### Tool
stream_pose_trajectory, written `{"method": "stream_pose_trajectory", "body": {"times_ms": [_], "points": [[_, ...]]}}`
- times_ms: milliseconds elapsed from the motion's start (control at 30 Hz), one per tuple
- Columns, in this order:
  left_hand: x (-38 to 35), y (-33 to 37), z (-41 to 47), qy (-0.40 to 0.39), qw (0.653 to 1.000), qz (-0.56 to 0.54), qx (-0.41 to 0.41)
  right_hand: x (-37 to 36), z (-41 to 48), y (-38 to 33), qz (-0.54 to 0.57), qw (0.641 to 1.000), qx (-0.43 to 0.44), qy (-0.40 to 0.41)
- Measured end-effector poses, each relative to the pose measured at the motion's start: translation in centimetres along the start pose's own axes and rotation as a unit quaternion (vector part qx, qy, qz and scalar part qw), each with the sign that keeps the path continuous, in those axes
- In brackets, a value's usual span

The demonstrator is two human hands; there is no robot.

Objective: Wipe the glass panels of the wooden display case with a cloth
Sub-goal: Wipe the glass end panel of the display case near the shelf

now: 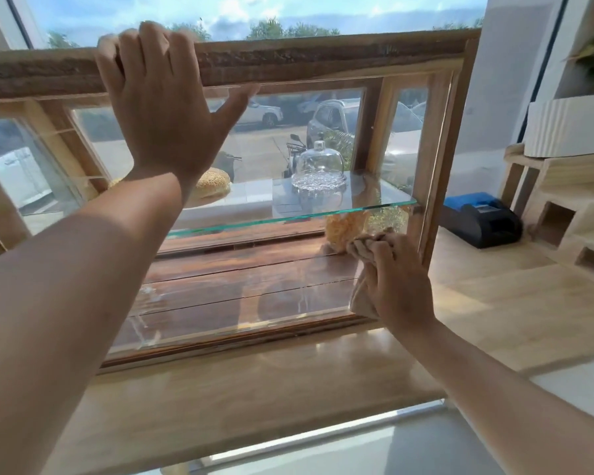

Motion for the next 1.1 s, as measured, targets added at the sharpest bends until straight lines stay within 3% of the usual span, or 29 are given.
{"method": "stream_pose_trajectory", "body": {"times_ms": [67, 167, 267, 367, 467, 533, 600, 733, 833, 900, 1000, 1100], "points": [[0.1, 0.1, 0.0, -0.015, 1.000, -0.001, 0.005, -0.1, -0.2, 0.6, 0.032, 0.995, -0.097, 0.019], [0.2, 0.1, 0.2, -0.046, 0.999, -0.009, 0.013, -0.9, -1.1, -2.6, 0.097, 0.988, -0.113, 0.040], [0.3, 0.2, 0.2, -0.048, 0.999, -0.010, 0.011, -2.6, -2.4, -8.2, 0.150, 0.988, -0.029, 0.013], [0.6, 0.1, 0.2, -0.057, 0.998, -0.011, 0.009, -4.3, -4.0, -12.3, 0.096, 0.991, 0.097, -0.014], [0.6, 0.0, 0.2, -0.047, 0.999, -0.010, 0.000, -3.8, -4.0, -11.2, 0.040, 0.977, 0.207, -0.034], [0.4, 0.0, 0.1, -0.027, 1.000, -0.003, -0.006, -3.0, -3.2, -8.2, 0.004, 0.972, 0.232, -0.025], [0.2, 0.0, 0.1, -0.019, 1.000, 0.000, -0.006, -2.3, -2.2, -4.3, -0.001, 0.983, 0.181, -0.024], [-0.2, 0.0, 0.1, 0.016, 1.000, 0.009, -0.005, -1.2, -1.4, 0.0, 0.035, 0.996, -0.076, 0.013], [-0.2, 0.1, 0.1, 0.031, 1.000, 0.000, -0.007, -2.2, -1.7, -2.8, 0.093, 0.985, -0.137, 0.056], [-0.2, 0.2, 0.1, 0.035, 0.999, 0.003, -0.006, -3.3, -1.9, -6.6, 0.114, 0.988, -0.080, 0.061], [-0.3, 0.1, 0.0, 0.044, 0.999, 0.001, -0.007, -4.8, -2.9, -11.5, 0.112, 0.990, 0.075, 0.043], [-0.3, 0.0, 0.0, 0.057, 0.998, 0.003, -0.011, -5.3, -4.0, -11.2, 0.052, 0.975, 0.214, 0.012]]}}
Point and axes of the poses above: each hand's wrist, its own z-axis towards the middle knuckle, its own x-axis out of the back of the hand, y = z × x, the point moved 2 cm from there along z, towards the middle knuckle, and after that the axes turned 15 degrees about -x, right-handed, at the moved point
